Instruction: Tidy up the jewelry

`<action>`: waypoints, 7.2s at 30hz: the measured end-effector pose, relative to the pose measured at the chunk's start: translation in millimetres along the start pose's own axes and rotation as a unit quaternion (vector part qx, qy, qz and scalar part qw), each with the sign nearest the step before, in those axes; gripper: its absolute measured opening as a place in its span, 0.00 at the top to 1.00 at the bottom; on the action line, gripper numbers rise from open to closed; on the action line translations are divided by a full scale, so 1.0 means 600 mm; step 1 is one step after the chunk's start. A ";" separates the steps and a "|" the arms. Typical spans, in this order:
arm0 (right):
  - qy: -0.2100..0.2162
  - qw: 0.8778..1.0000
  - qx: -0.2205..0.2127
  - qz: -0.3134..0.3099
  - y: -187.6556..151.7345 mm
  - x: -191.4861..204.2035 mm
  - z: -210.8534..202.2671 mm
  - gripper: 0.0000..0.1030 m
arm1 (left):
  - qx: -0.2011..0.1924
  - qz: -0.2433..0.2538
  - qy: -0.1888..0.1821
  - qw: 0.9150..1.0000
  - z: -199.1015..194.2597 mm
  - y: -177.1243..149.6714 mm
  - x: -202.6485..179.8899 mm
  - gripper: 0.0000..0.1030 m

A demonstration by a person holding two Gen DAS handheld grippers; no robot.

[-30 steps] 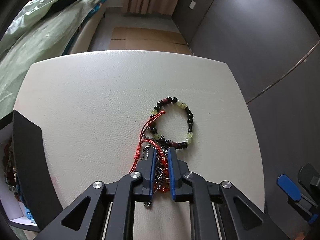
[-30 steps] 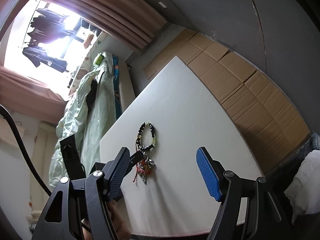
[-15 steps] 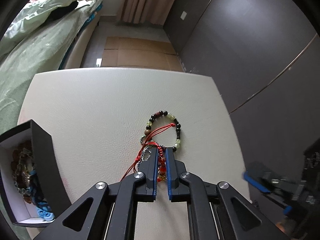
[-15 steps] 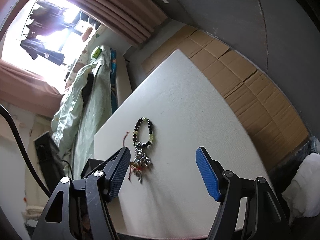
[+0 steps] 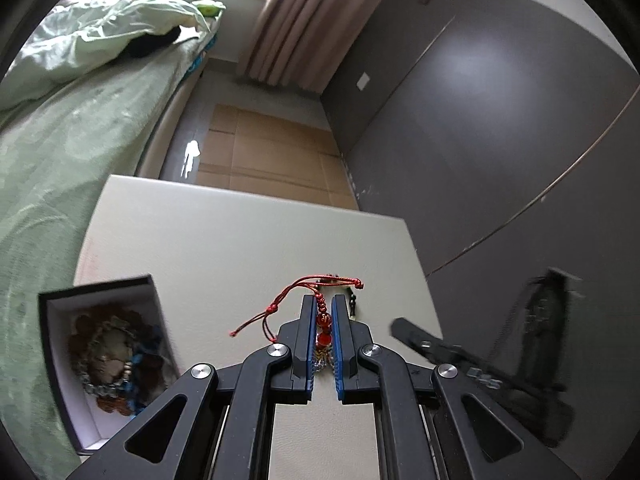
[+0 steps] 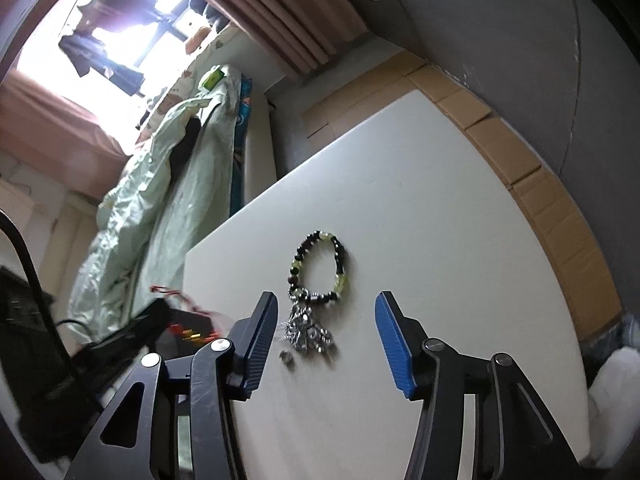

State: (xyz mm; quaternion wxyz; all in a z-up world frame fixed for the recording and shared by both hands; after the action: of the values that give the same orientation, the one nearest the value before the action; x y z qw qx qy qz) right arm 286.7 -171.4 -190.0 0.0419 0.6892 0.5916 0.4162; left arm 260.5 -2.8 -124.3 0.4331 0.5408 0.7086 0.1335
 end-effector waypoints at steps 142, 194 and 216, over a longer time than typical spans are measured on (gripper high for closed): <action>-0.003 0.998 -0.005 -0.066 0.007 -0.028 -0.094 0.40 | 0.101 0.146 0.056 0.983 0.069 -0.124 -0.017 0.59; -0.031 0.984 0.096 -0.149 -0.056 0.058 0.084 0.46 | 0.021 0.042 0.080 0.996 -0.019 -0.002 0.101 0.87; -0.012 0.972 0.059 -0.226 -0.062 0.131 0.061 0.80 | 0.060 -0.034 0.126 0.990 -0.060 -0.007 0.208 0.64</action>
State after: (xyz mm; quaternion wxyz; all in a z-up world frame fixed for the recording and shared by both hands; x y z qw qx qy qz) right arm 277.0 -77.4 -193.2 0.1011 0.5442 0.7548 0.3520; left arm 225.4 115.9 -164.3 0.3114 0.5208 0.7819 0.1427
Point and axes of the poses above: each gripper's, at about its wrist camera, not at the fingertips, and z roughly the way its jaws point, x to its left, y to its top, the point moved 6 cm from there along z, roughly the way its jaws point, and after that the axes turned 12 degrees about -x, right-handed, at the moved point
